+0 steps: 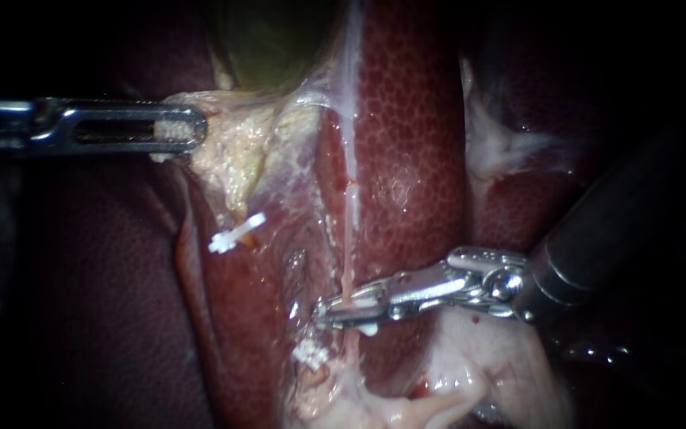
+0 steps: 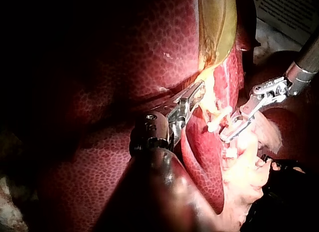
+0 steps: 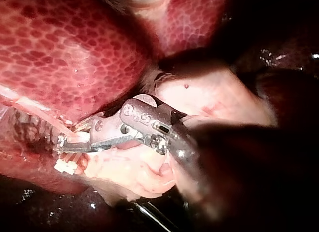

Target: Clipping second clip right tube

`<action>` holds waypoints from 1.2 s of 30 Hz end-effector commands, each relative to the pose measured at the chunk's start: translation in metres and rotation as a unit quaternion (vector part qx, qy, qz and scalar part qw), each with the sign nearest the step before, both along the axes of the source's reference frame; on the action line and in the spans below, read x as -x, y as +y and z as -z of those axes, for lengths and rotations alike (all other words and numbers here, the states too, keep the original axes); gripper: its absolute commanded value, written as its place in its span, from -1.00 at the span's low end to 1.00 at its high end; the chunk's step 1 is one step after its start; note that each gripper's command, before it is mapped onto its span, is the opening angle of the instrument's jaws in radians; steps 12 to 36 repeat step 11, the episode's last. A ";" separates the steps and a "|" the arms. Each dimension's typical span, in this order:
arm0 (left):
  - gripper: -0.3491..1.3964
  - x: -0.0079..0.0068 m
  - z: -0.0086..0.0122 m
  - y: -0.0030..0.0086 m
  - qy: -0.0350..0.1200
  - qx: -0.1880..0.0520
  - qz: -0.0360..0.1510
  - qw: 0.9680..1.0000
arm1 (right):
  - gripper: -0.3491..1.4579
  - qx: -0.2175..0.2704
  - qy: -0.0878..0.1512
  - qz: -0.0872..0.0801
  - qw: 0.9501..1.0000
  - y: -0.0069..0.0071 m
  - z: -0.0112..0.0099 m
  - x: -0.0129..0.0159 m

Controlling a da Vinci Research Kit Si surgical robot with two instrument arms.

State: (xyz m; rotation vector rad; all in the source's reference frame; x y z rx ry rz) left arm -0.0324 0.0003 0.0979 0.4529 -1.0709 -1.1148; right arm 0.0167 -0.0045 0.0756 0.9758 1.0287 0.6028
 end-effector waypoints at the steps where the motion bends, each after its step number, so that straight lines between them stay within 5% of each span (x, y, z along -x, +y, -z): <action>1: -1.00 0.0000 0.0000 0.0000 0.000 0.000 0.000 1.000 | -1.00 0.000 0.000 0.000 1.000 0.0000 0.0000 0.0000; 36: -1.00 0.0000 0.0000 0.0000 0.000 0.000 0.000 1.000 | -1.00 -0.003 -0.001 0.000 1.000 0.0000 0.0001 0.0000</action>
